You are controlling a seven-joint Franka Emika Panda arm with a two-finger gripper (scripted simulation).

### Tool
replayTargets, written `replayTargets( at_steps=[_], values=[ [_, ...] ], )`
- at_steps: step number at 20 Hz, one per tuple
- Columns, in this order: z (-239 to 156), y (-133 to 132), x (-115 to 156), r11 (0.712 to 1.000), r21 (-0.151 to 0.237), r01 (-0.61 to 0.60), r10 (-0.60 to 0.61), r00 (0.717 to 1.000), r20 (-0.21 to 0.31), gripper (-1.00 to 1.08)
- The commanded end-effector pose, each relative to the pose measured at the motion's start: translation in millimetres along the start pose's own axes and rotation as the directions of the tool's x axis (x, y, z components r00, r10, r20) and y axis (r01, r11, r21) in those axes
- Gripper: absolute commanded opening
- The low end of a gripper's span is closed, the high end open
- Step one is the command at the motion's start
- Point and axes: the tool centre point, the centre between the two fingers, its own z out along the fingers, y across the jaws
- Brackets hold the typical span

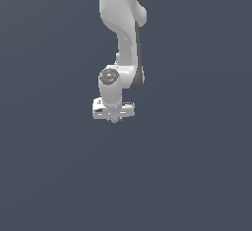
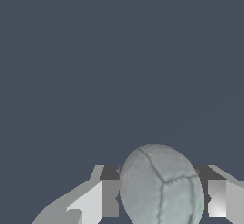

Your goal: Pick up the object and move it to a goal position.

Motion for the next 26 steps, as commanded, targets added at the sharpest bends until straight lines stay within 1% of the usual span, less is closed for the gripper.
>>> replayTargets(
  at_steps=[1, 8, 21, 26],
  values=[
    [-11, 6, 4, 1.000, 0.000, 0.000, 0.000, 1.000, -0.001, -1.00],
    [-58, 31, 18, 1.000, 0.000, 0.000, 0.000, 1.000, -0.001, -1.00],
    [-175, 94, 57, 1.000, 0.000, 0.000, 0.000, 1.000, -0.001, -1.00],
    [-214, 115, 71, 1.000, 0.000, 0.000, 0.000, 1.000, -0.001, -1.00]
  ],
)
